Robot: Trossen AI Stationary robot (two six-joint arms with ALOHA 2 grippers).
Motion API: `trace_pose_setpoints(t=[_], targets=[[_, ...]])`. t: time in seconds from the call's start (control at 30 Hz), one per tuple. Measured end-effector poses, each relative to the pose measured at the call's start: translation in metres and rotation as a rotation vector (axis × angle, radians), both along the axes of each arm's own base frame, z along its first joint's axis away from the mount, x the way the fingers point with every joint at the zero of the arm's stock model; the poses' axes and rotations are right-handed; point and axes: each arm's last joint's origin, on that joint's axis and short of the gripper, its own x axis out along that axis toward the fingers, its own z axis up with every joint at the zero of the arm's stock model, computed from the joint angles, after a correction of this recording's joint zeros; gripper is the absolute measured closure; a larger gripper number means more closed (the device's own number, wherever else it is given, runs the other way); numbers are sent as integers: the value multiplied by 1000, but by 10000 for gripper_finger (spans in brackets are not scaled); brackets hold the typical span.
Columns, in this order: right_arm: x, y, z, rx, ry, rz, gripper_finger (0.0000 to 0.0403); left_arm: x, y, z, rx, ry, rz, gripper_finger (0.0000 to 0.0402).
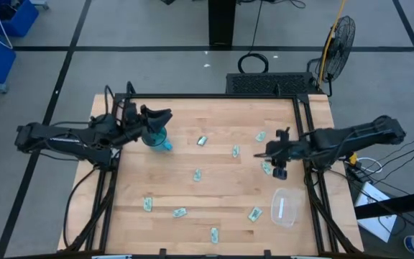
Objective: Pick and place Stevia / Truvia into bins
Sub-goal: Put the stevia packet into the transparent container
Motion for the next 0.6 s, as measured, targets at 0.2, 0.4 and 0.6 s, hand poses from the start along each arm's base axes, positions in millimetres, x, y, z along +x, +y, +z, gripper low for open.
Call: trace_pose_setpoints(t=[0.2, 0.4, 0.6], targets=[[-12, -4, -71, 143, 90, -227, 267, 4, 0, -3, -23, 9, -5, 256], [-16, -10, -94, 108, 72, -260, 270, 4, 0, -3, -12, 13, -1, 256], [-21, -17, -111, 80, 69, -294, 268, 4, 0, -3, -7, 14, -1, 256]])
